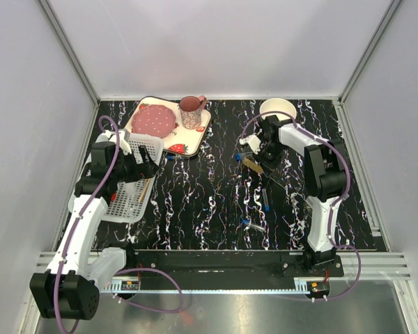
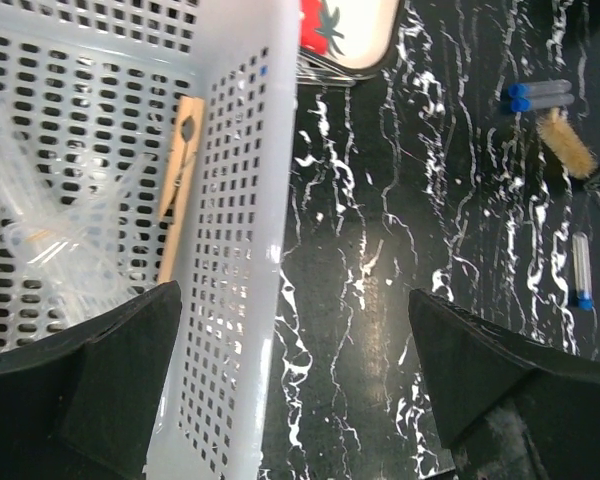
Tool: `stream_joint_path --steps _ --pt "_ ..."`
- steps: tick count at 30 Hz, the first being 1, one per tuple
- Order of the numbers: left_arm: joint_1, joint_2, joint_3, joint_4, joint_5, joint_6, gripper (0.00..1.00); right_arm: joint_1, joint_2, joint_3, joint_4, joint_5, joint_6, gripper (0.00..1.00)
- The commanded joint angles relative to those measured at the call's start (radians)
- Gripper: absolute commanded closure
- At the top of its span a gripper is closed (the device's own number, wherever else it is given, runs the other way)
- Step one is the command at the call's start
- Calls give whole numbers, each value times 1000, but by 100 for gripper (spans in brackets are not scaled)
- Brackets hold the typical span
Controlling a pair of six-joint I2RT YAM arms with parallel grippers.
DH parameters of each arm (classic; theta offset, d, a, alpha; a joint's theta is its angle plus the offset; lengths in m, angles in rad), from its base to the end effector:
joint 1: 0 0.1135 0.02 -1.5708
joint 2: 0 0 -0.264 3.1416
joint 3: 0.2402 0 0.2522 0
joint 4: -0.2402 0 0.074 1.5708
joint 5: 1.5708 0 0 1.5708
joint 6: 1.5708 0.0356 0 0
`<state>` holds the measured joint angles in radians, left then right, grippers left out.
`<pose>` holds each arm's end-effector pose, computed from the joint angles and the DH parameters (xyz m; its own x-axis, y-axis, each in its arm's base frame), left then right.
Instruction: Organize the chemistry lab equipment
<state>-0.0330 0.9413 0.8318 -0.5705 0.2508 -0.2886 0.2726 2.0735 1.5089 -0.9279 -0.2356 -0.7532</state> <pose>0.1986 -0.0154 0.2916 -0.6665 -0.2538 -0.7010 0.0367 0.9279 -0.3709 0.3779 0.1143 0.1562 -0.5093 -0.8330 -0.2162 -0.8605 0.4960 0.1163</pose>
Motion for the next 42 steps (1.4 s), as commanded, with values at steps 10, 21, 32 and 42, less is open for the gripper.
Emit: stream_joint_path --steps 10,21,32,42 --pt "-11 -147 -85 199 422 -63 1 7 -390 -171 46 -197 -17 100" --pt "-556 48 -85 668 240 -409 1 -197 -676 -308 184 -741 353 100" --pt "-835 571 225 917 65 -561 4 -337 -667 -447 460 -1099 713 99" --pt "-869 803 400 917 36 -633 29 -383 -678 -561 713 -1156 911 99"
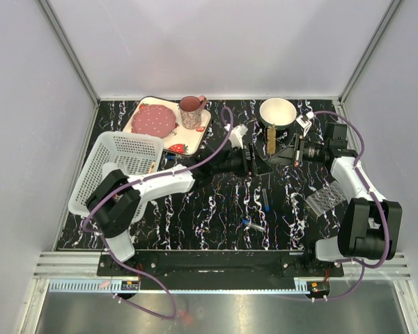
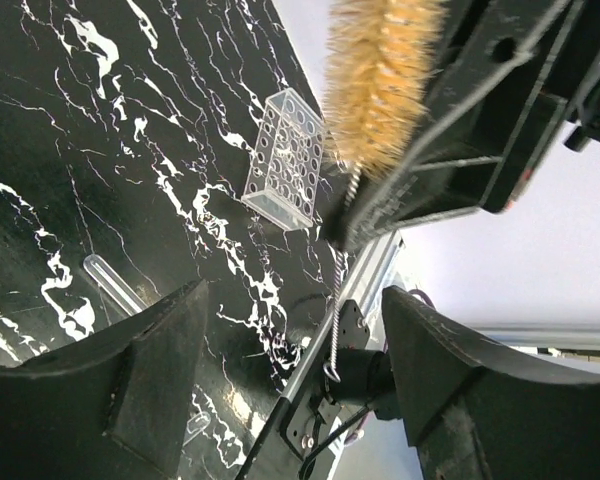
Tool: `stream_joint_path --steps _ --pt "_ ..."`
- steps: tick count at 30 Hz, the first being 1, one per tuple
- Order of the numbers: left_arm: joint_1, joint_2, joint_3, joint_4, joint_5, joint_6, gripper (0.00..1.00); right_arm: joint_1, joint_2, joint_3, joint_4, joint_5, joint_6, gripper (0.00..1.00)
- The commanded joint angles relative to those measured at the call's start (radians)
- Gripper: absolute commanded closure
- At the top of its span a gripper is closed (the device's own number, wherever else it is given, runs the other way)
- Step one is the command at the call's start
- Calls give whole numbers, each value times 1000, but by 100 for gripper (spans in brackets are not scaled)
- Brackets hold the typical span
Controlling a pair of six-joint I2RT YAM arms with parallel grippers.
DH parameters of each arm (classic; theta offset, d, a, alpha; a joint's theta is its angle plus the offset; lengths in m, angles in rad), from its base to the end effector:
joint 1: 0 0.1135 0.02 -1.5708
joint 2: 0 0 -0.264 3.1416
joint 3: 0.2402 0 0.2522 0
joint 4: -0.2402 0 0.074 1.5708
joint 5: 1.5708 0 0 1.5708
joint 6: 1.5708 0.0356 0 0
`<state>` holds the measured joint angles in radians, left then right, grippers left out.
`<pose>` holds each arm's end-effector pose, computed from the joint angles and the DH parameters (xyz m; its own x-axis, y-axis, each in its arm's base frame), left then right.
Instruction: Organize the chemistry lab equipment
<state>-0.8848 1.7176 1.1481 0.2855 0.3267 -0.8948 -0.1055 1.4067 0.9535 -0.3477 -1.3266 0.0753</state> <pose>0.2450 -0.3173 0.2629 -0.8350 -0.1464 -0.5305 0.4422 0.3953 -0.8051 0.2829 0.0048 0.2613 -0.7606 0.0988 -0.6417 -0.5906 0.3050 0.7471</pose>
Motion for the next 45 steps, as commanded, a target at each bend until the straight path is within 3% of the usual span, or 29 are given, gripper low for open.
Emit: stream_joint_path --steps 1,6,10,11,13,14,15,18,19,22,27,29,33,38,45 --pt "-17 43 94 51 -44 -26 32 -8 -11 -5 136 -68 93 99" --pt "-20 80 139 29 -40 -16 49 -14 -14 -19 173 -77 116 98" --pt "-20 100 147 50 9 -16 77 -17 -17 -28 193 -77 133 98" --pt "-20 100 145 55 18 -15 91 -19 -17 -29 191 -75 132 98" --pt "-20 91 122 78 50 -7 100 -20 -18 -32 193 -71 127 94" --pt "-20 83 110 84 57 -4 100 -23 -23 -33 193 -68 123 89" --pt "-17 73 96 90 61 2 100 -25 -32 -38 190 -62 109 76" --pt "-3 14 29 75 60 36 100 -36 -70 -53 182 -57 60 52" --pt "6 -30 -16 58 61 52 100 -40 -87 -58 174 -51 38 34" --pt "53 -148 -124 -1 58 98 100 -68 -176 -76 101 5 -115 3" --pt "199 -427 -258 -280 45 241 100 -111 -336 -105 -71 157 -376 0" --pt "262 -516 -297 -388 28 330 100 -148 -365 -116 -76 188 -394 0" --pt "494 -703 -298 -699 -52 477 100 -186 -371 -110 -82 191 -401 0" --pt "740 -717 -260 -861 -172 591 100 -189 -348 -102 -103 221 -422 0" --pt "816 -650 -255 -898 -294 626 100 -191 -344 -101 -117 237 -440 0"
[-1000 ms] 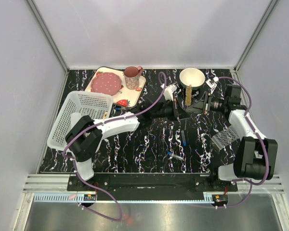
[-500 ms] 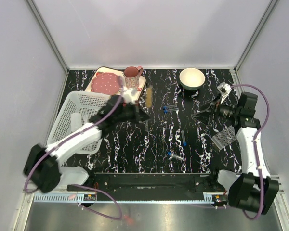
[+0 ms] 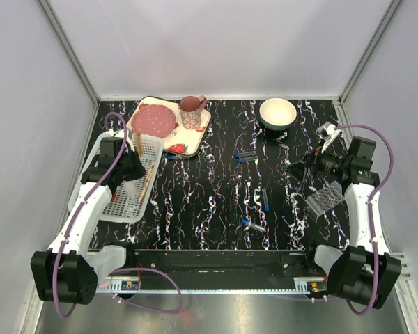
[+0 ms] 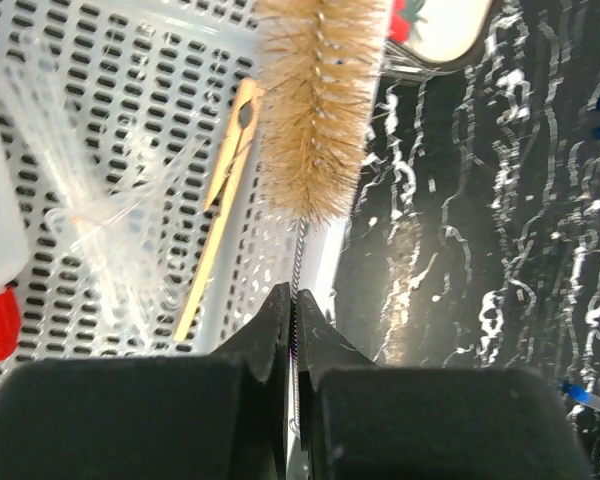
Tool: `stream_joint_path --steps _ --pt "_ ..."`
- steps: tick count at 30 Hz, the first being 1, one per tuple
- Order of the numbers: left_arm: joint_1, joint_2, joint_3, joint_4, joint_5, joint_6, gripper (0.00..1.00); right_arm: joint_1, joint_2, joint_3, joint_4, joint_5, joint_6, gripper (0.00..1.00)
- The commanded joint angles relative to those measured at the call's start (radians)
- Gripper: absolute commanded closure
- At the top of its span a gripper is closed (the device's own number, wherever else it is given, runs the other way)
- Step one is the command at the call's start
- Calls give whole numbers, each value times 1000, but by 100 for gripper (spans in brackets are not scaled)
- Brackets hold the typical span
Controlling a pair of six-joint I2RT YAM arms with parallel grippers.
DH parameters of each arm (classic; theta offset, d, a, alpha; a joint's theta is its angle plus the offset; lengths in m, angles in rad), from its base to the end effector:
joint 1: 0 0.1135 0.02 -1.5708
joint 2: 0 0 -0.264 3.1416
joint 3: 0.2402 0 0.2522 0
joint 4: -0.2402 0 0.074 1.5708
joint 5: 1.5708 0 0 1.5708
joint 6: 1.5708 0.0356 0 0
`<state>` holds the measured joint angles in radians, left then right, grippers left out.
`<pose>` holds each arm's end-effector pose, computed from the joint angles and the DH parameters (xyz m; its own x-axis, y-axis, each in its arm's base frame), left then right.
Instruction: Organize the chemistry lab equipment
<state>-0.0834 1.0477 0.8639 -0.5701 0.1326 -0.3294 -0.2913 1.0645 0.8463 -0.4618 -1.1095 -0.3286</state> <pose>0.2184 -0.0230 0.2816 -0.7032 -0.2630 -0.6606 -0.0516 0.9455 -0.3215 0.2141 -0.0309 0.2934 -0.3961 -0.0312 -0.9177 -0.7046 0.6511 0.2820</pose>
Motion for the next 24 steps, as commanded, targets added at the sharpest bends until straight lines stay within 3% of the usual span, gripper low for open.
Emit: stream_joint_path --steps 1,12,24 --pt "16 24 27 -42 -108 64 100 -5 -3 7 -2 20 -36 0" --pt "30 89 -9 -31 -163 78 91 -5 6 7 -5 28 -41 0" --pt "30 23 -12 -40 -157 87 58 -8 6 5 -11 36 -50 0"
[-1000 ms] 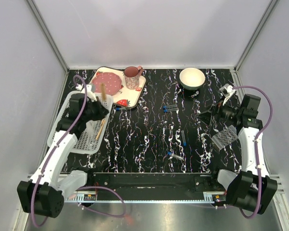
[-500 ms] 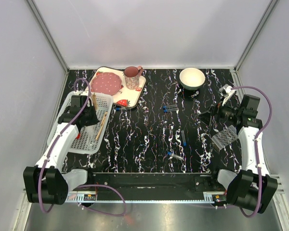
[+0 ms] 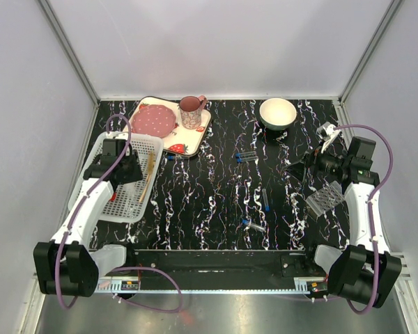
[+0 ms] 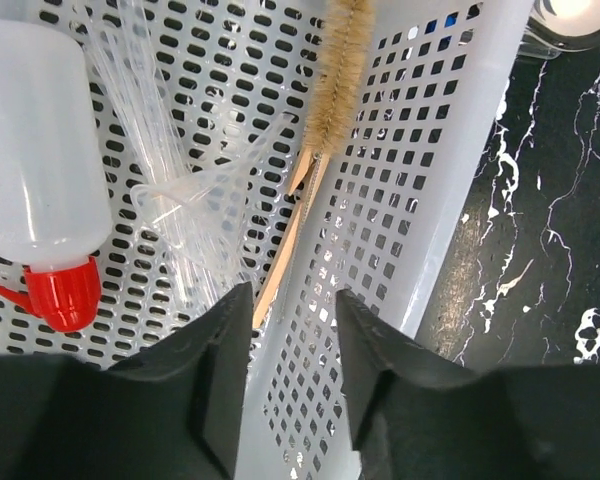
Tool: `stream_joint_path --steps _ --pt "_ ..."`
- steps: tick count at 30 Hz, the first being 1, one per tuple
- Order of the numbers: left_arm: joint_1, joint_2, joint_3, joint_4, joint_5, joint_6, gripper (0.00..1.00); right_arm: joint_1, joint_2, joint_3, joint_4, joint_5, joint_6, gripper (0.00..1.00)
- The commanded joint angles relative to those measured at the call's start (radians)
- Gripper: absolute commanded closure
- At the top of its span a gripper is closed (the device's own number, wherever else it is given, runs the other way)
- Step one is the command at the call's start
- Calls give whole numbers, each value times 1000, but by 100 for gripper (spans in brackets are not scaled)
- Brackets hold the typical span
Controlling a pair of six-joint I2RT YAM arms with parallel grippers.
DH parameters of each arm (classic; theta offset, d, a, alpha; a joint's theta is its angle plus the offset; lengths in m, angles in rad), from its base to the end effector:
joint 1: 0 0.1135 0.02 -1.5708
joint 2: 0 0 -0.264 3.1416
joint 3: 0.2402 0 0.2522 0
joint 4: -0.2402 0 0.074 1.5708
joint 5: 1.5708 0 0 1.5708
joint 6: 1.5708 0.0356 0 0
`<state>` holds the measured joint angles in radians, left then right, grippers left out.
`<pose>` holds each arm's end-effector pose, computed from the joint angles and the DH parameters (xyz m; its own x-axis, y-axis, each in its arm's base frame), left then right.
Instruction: Organize the chemistry lab equipment
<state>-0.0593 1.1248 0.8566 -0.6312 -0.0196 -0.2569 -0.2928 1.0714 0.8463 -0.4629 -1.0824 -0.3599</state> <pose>0.2260 -0.0127 0.2588 -0.7679 -0.2089 -0.6056 -0.1530 0.9778 -0.1432 0.2157 -0.0322 0.2915 -0.3867 -0.0560 -0.9205 -0.6987 0.6693 0.2528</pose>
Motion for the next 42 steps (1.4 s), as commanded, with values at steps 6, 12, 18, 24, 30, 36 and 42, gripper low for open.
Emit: stream_joint_path --steps 6,12,18,24,30,36,42 --pt "6 -140 -21 47 50 27 33 -8 1 4 -10 13 -28 0" --pt "7 -204 -36 65 63 27 15 -11 9 0 -11 18 -36 0" --pt "7 -237 -45 71 72 25 1 -17 16 -1 -14 26 -39 0" --pt "7 -255 -47 87 98 34 1 -20 25 -10 -14 39 -56 0" --pt "6 -276 -53 105 239 65 1 -20 35 -21 -14 47 -79 0" --pt "4 -290 -60 139 392 76 1 -22 45 -44 -11 24 -94 0" --pt "0 -298 -65 149 432 74 1 -22 44 -58 -11 -19 -94 0"
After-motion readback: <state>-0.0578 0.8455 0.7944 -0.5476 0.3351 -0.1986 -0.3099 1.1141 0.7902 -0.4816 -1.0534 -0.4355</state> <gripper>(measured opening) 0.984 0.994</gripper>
